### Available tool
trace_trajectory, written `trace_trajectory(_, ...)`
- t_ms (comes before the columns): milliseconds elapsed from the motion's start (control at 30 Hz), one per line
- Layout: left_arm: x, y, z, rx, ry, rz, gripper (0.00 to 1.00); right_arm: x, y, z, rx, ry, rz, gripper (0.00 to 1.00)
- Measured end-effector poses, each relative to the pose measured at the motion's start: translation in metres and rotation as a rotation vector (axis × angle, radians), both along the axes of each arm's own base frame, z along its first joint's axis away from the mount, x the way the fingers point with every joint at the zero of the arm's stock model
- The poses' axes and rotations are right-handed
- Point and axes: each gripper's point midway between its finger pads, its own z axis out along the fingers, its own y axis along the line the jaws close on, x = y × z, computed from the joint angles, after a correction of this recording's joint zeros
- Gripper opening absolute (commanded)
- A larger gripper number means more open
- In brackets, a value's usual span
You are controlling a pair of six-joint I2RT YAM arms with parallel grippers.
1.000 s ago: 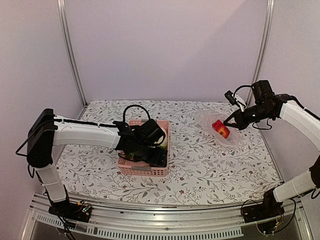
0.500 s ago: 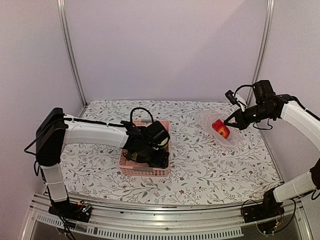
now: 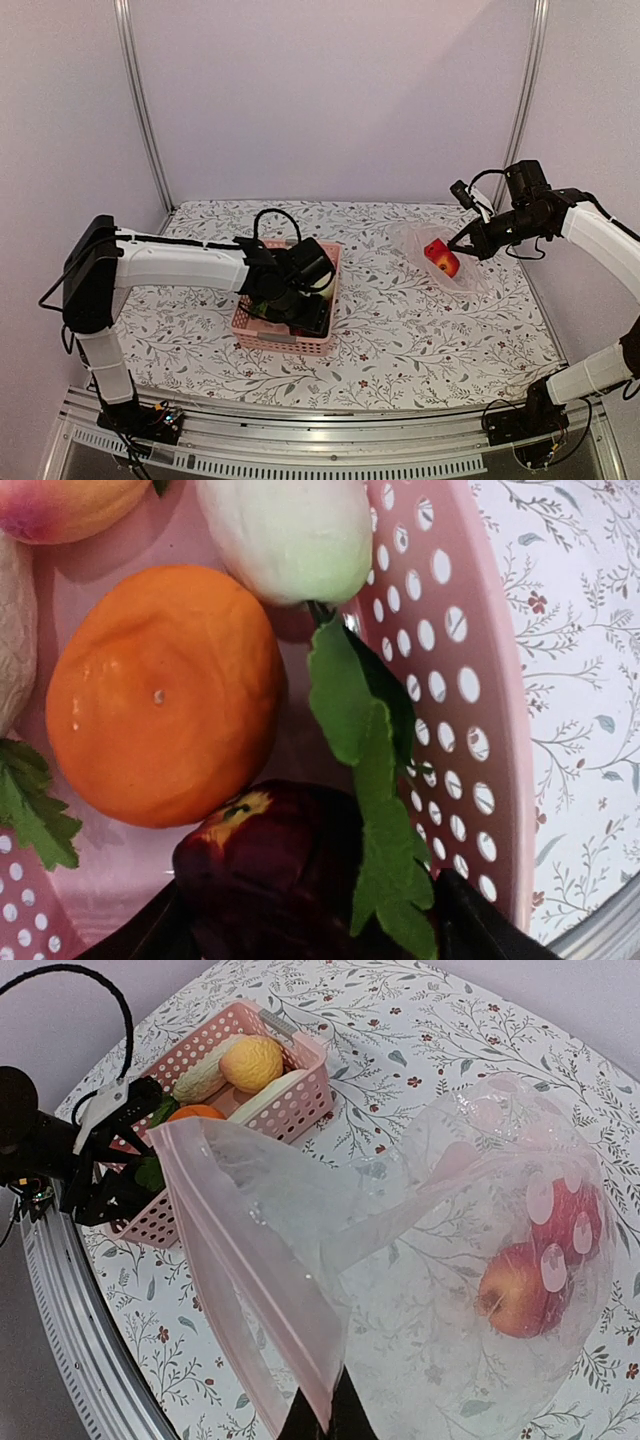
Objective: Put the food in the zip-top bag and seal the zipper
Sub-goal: Pick up the fake vegetable from the center of the board, then place the fake vegetable in the zipper food storage bag.
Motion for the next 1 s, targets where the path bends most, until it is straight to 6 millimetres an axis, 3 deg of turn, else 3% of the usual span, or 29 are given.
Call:
trace_trajectory(700,0.01,0.046,0.095,-0.006,-0.203,0.057,0.66,0.005,0.003,0.003,-0.006,0.01,0.01,0.0)
trace_trajectory(1000,0.01,0.045,0.161,-0.127,-0.333,0.005,0.61,0.003,0.033,0.0,-0.04,0.036,0.1,0.0)
